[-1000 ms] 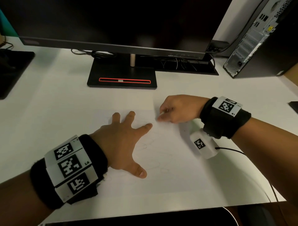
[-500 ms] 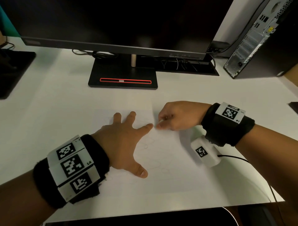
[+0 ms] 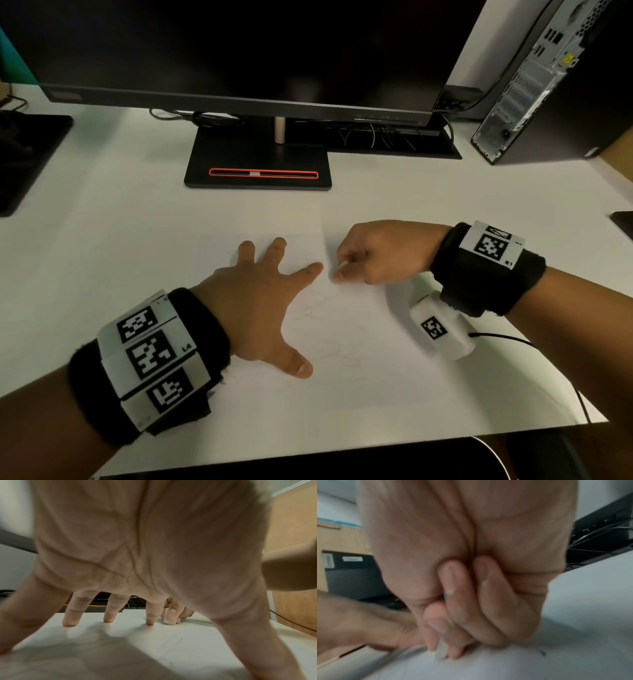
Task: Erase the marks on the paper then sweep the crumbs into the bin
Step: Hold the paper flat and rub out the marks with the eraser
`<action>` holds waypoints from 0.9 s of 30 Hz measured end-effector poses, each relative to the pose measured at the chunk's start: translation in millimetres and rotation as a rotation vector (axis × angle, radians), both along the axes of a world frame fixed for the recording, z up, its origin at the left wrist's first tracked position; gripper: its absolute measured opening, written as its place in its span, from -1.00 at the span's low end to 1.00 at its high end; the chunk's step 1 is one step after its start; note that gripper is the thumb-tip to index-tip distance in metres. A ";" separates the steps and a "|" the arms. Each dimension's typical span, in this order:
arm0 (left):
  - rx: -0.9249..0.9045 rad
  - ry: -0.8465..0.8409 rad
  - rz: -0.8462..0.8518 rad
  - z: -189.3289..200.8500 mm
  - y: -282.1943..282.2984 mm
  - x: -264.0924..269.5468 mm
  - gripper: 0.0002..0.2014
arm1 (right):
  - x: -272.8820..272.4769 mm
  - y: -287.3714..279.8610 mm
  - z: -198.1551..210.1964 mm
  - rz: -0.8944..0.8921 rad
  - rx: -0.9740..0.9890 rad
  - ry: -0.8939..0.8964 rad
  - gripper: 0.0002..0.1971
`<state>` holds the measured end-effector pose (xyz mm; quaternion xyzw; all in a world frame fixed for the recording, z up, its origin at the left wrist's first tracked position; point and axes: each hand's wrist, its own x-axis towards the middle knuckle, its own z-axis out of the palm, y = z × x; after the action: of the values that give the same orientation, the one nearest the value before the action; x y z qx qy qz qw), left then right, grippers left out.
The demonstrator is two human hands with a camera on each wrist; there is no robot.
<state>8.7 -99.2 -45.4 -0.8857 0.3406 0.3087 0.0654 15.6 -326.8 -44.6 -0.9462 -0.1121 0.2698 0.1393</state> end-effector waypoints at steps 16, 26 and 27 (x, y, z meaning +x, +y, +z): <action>0.000 0.001 -0.009 -0.8 0.5 0.3 0.28 | -13.8 1.5 3.3 0.035 0.018 0.042 -0.56; 0.009 -0.009 -0.015 -0.8 -0.2 -0.1 0.29 | -18.6 -4.8 3.4 0.012 0.012 -0.050 -0.57; 0.012 -0.008 -0.014 -0.4 -0.5 -0.3 0.29 | -17.8 -4.6 2.6 0.002 0.008 -0.086 -0.57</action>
<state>8.4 -99.7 -45.9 -0.8841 0.3448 0.3066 0.0741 -2.2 -331.4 -42.0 -0.9562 -0.1201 0.2287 0.1378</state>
